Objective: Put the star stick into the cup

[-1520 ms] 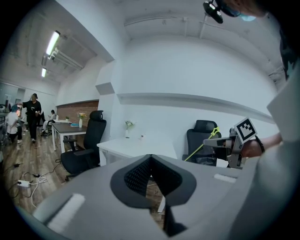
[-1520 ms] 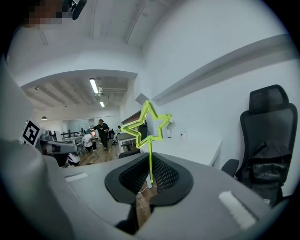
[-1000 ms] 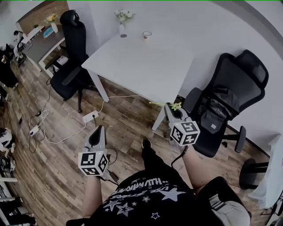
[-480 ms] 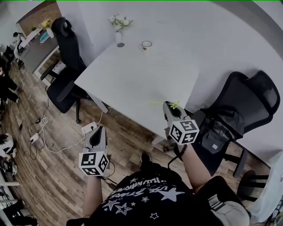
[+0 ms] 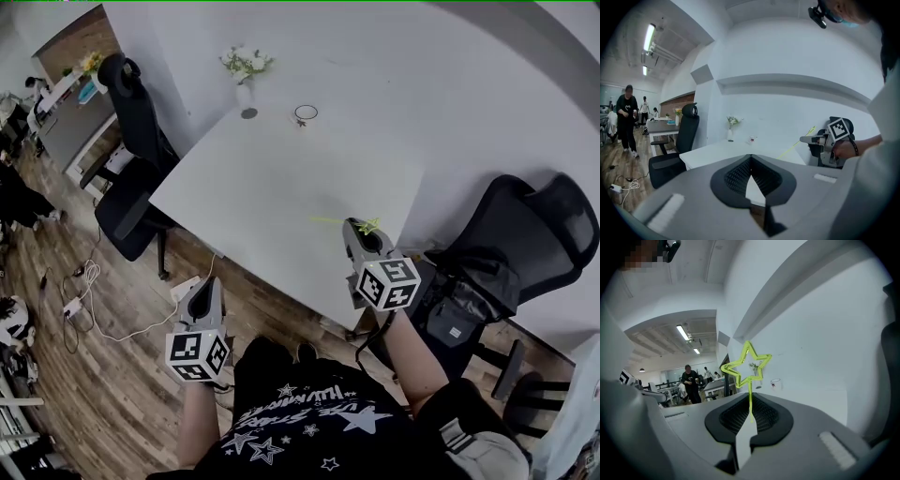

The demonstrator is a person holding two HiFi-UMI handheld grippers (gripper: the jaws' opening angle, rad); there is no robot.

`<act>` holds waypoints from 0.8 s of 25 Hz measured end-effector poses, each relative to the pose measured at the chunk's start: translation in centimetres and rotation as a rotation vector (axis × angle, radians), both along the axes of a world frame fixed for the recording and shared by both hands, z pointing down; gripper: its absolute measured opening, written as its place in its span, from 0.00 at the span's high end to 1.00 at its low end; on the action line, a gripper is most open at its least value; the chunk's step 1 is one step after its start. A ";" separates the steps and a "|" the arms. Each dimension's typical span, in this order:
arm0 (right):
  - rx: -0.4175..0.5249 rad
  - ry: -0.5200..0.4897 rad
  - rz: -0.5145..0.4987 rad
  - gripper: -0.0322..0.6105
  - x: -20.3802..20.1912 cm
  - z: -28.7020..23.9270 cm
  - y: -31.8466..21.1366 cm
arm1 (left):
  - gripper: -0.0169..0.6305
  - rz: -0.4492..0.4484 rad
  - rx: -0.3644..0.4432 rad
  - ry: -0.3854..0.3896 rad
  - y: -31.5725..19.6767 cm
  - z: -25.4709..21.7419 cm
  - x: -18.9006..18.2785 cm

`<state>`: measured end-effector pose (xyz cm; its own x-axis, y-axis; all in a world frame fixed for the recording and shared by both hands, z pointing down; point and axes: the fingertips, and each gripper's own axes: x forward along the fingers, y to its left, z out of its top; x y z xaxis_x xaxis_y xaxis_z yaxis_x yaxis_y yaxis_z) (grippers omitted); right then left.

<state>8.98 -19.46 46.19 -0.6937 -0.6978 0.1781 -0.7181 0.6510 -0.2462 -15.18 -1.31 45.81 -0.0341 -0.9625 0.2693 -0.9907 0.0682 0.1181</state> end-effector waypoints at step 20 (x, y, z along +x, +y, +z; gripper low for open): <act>0.057 0.019 0.250 0.90 -2.0 -3.5 -15.5 | 0.97 0.225 0.040 0.007 -22.4 -1.3 -7.1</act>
